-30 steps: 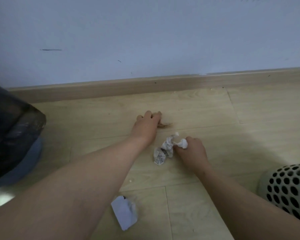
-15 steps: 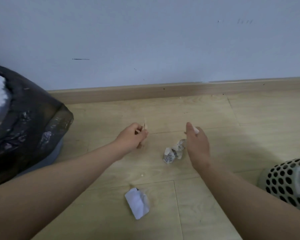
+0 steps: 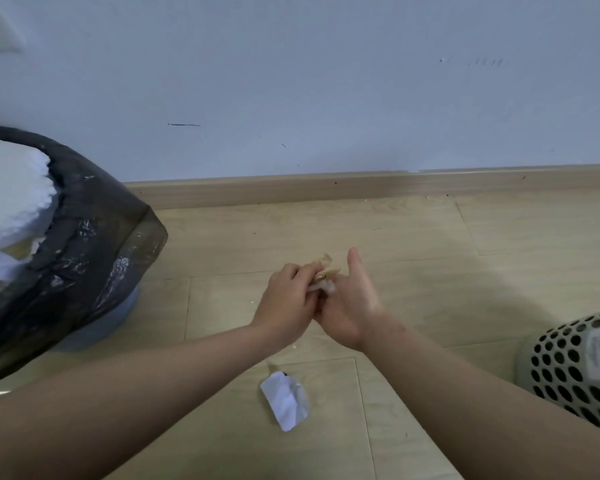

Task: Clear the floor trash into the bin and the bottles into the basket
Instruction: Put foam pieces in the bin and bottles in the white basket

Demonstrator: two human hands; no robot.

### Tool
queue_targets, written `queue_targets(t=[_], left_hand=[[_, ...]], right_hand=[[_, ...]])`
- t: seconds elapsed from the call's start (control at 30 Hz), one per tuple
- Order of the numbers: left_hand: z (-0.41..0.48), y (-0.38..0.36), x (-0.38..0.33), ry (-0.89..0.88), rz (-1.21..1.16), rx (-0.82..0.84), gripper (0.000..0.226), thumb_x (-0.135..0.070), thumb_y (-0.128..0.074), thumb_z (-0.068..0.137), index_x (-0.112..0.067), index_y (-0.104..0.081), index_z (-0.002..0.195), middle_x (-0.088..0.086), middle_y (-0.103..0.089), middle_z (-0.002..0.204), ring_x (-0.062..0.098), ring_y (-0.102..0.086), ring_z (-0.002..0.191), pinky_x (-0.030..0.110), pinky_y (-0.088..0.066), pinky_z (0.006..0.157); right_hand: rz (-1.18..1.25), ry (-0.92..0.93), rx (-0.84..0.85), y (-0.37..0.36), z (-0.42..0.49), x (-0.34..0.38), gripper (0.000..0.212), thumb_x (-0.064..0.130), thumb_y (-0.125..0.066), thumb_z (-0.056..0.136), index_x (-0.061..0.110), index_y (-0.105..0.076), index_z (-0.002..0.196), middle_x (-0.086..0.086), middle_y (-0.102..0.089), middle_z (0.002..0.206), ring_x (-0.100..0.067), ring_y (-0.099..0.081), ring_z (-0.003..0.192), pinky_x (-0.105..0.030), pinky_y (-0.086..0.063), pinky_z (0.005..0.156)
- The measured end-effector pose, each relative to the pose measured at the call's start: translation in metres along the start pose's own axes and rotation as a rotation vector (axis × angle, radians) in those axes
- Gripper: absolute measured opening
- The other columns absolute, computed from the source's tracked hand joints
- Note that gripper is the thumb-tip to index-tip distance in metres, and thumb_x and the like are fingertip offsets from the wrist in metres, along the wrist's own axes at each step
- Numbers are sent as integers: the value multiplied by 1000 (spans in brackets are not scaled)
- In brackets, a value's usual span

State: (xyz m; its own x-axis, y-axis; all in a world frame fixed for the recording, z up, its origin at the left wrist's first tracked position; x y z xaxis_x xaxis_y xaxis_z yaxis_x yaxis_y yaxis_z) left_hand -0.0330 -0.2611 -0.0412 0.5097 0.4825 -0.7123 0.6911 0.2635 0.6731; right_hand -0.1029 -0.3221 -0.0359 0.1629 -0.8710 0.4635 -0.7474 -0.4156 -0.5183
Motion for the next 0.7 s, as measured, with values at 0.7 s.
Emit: queue_targets(t=[0.7], left_hand=[[-60,-28,46,-652,818,662,72,-64,-69,59,-44,-39,122,-3,-49,117,20,-50,101,33,-45,82]], right_hand=[[-2156,378,-257,118,-41,-8,64,9,-40,91,39,-21,145,7,-19,152,-21,-35,125,-31,-40,96]])
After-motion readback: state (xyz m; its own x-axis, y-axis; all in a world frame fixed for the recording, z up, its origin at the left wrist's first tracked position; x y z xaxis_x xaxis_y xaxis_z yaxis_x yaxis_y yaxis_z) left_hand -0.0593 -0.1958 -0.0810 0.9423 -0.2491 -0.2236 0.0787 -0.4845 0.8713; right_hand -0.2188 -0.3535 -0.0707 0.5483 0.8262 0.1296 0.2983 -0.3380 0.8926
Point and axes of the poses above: each hand's wrist, its own z-axis towards the middle knuckle, its own y-axis out of the back of the hand, x = y × z, the point moved 4 cm from there along z, towards the middle knuckle
